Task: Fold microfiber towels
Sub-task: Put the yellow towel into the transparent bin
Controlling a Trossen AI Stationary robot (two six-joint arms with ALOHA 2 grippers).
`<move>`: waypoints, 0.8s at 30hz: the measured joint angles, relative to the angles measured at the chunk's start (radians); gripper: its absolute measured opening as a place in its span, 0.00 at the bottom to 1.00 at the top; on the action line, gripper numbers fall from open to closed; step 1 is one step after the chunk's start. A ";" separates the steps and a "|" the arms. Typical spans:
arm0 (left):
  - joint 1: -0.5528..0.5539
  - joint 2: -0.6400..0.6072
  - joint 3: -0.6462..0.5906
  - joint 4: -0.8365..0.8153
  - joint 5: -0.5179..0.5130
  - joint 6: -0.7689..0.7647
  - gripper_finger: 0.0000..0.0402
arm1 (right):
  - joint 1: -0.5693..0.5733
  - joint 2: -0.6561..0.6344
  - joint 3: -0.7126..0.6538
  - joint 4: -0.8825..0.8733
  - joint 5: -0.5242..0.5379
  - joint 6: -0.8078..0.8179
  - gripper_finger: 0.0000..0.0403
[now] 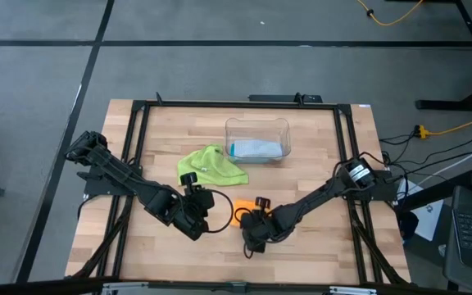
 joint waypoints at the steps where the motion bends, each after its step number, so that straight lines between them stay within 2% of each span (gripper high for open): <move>1: 0.000 0.000 0.000 0.000 0.000 0.000 0.35 | 0.000 0.002 -0.001 0.000 0.019 -0.009 0.19; 4: 0.000 0.000 0.000 0.000 0.000 0.000 0.35 | -0.004 0.005 -0.003 -0.003 0.073 -0.023 0.05; 14: 0.000 0.000 0.000 0.000 0.000 0.000 0.35 | -0.006 -0.062 -0.014 -0.104 0.158 -0.049 0.05; 24: 0.000 0.000 0.000 -0.001 0.000 0.000 0.35 | -0.004 -0.240 -0.010 -0.233 0.366 -0.031 0.05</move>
